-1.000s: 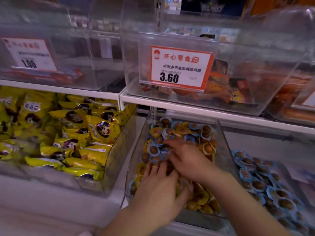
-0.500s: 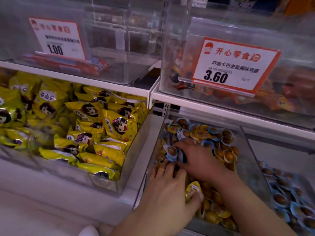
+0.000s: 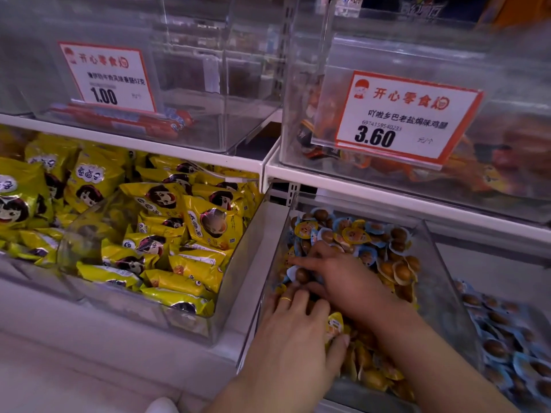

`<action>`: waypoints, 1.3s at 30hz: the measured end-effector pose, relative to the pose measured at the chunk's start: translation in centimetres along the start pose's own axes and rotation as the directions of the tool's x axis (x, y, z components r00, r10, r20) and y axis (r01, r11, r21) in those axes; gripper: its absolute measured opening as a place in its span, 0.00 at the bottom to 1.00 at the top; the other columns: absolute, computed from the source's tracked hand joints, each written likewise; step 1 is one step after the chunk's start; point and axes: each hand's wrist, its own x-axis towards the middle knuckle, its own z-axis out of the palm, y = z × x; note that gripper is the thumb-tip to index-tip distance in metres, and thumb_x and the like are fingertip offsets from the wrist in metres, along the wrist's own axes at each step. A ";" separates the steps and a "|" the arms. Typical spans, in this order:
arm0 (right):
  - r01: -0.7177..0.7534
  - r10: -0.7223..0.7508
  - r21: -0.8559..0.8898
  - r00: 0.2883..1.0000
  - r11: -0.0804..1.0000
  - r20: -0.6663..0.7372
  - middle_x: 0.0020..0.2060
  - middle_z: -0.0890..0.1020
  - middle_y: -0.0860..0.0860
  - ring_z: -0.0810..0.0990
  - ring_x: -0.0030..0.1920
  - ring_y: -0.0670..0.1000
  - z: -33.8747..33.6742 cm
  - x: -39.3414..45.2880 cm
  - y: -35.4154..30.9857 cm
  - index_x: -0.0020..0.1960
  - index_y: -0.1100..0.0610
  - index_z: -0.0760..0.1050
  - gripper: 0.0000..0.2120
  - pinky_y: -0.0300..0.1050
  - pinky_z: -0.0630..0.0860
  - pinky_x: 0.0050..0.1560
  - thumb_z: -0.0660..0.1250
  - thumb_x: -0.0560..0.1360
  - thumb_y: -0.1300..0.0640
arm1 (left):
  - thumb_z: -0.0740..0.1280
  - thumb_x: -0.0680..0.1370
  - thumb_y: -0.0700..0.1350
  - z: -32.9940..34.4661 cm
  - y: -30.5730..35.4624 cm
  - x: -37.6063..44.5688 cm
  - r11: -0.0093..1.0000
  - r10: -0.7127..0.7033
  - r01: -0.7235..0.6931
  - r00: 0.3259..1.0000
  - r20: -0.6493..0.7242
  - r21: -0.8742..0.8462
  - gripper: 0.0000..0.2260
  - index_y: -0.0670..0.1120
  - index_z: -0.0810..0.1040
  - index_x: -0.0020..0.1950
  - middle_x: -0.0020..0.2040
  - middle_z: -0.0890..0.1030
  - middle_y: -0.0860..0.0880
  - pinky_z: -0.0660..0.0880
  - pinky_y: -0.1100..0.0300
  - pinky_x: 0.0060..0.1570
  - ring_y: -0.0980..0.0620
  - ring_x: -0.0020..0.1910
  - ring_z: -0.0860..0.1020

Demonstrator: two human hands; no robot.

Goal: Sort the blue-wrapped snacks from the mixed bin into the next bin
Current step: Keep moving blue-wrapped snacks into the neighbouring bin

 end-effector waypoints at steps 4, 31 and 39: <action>-0.095 0.144 0.328 0.981 0.940 -0.129 0.51 0.75 0.45 0.76 0.54 0.46 0.0 0.1 0.8 0.61 0.47 0.80 0.18 0.37 0.71 0.53 0.76 0.72 0.54 | 0.52 0.78 0.65 0.0 -0.1 0.0 1.000 -0.006 0.006 1.000 -0.017 -0.029 0.24 0.55 0.67 0.69 0.69 0.67 0.51 0.61 0.50 0.71 0.49 0.71 0.63; -0.092 0.603 0.933 0.740 -0.349 0.298 0.37 0.82 0.56 0.82 0.35 0.55 -5.5 -9.0 1.0 0.59 0.62 0.77 0.10 0.40 0.64 0.21 0.61 0.81 0.62 | 0.61 0.77 0.59 -0.3 -1.5 8.6 0.995 -0.041 0.054 0.987 0.155 -0.083 0.22 0.63 0.65 0.71 0.69 0.75 0.53 0.74 0.49 0.62 0.45 0.65 0.75; -0.361 0.372 0.337 0.928 0.870 0.033 0.54 0.79 0.45 0.80 0.53 0.47 -3.3 -9.1 0.3 0.55 0.44 0.81 0.17 0.45 0.77 0.52 0.69 0.72 0.35 | 0.67 0.77 0.50 0.0 -1.9 8.4 0.974 -0.046 0.030 0.997 -0.068 -0.223 0.13 0.58 0.78 0.60 0.53 0.83 0.54 0.76 0.58 0.48 0.51 0.53 0.81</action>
